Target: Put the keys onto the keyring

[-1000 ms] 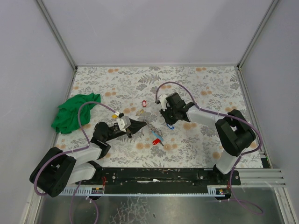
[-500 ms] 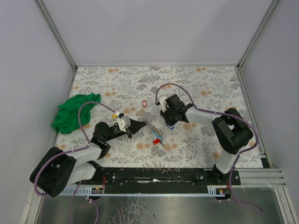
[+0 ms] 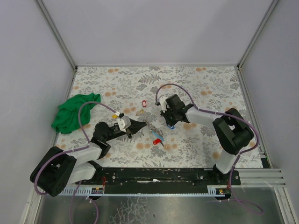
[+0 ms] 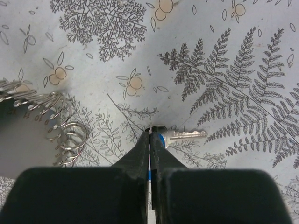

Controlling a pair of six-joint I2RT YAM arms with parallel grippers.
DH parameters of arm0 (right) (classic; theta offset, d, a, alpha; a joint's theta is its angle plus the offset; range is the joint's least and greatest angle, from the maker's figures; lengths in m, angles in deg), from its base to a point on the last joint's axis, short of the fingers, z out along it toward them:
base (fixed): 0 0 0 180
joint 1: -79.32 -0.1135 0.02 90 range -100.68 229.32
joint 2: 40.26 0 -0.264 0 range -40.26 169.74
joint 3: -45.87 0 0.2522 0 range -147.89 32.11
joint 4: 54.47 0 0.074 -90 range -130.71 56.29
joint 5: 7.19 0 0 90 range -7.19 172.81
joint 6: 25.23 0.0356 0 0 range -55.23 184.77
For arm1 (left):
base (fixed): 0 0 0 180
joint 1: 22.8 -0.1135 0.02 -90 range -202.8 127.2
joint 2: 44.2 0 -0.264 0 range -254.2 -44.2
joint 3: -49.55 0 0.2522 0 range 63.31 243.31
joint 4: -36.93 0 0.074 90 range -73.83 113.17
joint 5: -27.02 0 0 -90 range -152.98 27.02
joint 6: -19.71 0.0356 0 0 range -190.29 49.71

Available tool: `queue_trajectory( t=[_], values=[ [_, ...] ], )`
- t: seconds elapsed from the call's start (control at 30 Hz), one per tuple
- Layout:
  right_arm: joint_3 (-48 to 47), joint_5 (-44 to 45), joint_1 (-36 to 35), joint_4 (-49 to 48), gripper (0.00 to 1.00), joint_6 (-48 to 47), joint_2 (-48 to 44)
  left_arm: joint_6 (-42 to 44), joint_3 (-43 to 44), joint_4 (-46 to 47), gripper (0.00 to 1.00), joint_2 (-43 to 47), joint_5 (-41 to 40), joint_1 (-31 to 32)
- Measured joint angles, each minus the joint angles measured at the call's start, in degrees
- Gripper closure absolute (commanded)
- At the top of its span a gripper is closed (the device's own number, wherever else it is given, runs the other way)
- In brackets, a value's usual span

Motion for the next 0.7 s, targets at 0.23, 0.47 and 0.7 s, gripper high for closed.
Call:
queue_trajectory(
  t=[0.23,0.47,0.7],
  values=[
    [2.99,-2.14,-0.04,2.47,1.00,-4.00,-10.62,0.31,0.13,0.15,1.00,-1.62,2.58,0.00],
    [5.27,-8.17,-2.10,2.34,1.00,-11.21,-24.65,0.87,2.34,0.26,1.00,-3.61,7.15,0.00],
    [10.08,-14.12,-4.59,1.31,1.00,-17.79,-30.58,1.40,3.61,0.26,1.00,-4.11,10.01,0.00]
  ],
)
